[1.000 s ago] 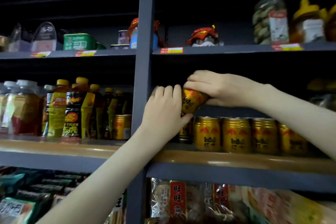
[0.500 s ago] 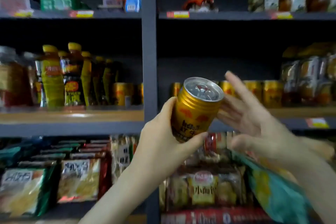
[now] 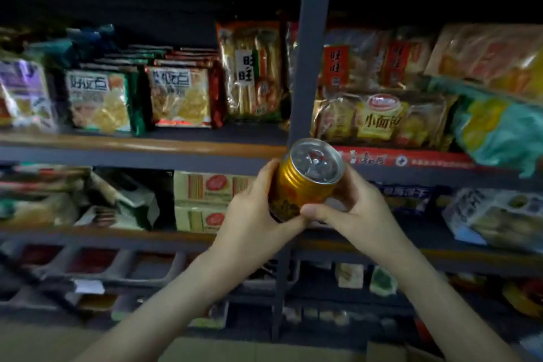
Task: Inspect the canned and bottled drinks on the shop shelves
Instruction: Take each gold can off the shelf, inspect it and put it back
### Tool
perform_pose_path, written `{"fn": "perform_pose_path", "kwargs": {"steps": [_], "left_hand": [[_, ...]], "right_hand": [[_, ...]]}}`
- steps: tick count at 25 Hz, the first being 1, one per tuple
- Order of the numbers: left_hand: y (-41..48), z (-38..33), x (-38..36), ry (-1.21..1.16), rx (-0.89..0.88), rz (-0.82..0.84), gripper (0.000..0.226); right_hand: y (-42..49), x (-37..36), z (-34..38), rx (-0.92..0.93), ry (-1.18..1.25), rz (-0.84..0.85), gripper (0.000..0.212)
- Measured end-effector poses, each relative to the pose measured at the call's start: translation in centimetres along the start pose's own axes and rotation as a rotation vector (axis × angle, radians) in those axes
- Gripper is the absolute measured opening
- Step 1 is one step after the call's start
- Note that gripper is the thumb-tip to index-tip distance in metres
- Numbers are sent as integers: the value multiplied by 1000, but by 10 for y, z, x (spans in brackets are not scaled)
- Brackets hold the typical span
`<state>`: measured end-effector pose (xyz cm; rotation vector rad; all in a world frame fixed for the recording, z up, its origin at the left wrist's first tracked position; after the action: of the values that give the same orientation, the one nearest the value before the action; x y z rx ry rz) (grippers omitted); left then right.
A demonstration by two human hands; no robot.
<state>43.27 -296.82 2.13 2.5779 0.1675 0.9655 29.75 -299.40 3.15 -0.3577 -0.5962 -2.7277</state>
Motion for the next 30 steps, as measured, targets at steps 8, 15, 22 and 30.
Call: {"fn": "perform_pose_path", "kwargs": {"steps": [8,15,22,30], "left_hand": [[-64,78,-43,-891,654,263,38],[-72,93,-55,-1074,716,292,20],[-71,108,-31,-101,454,348,86],[-72,101,-55,-289,246,234,82]], "right_hand": [[-22,-78,-25,176,-281,466,88],[-24,-101,-44,361,-458,352,74],[-24,-67,-85,-130,-12,151,54],[-32,-80,-96,-289,136,275,53]]}}
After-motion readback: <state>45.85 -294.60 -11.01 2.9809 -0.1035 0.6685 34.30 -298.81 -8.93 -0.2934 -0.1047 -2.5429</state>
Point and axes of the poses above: each hand's wrist, its own y-axis towards the middle knuckle, its own x-axis out of the back of the hand, z = x × y, the point moved 10 cm from there along y, towards the middle knuckle, and after that the axes turned 3 degrees about y, right-handed, at the moved point
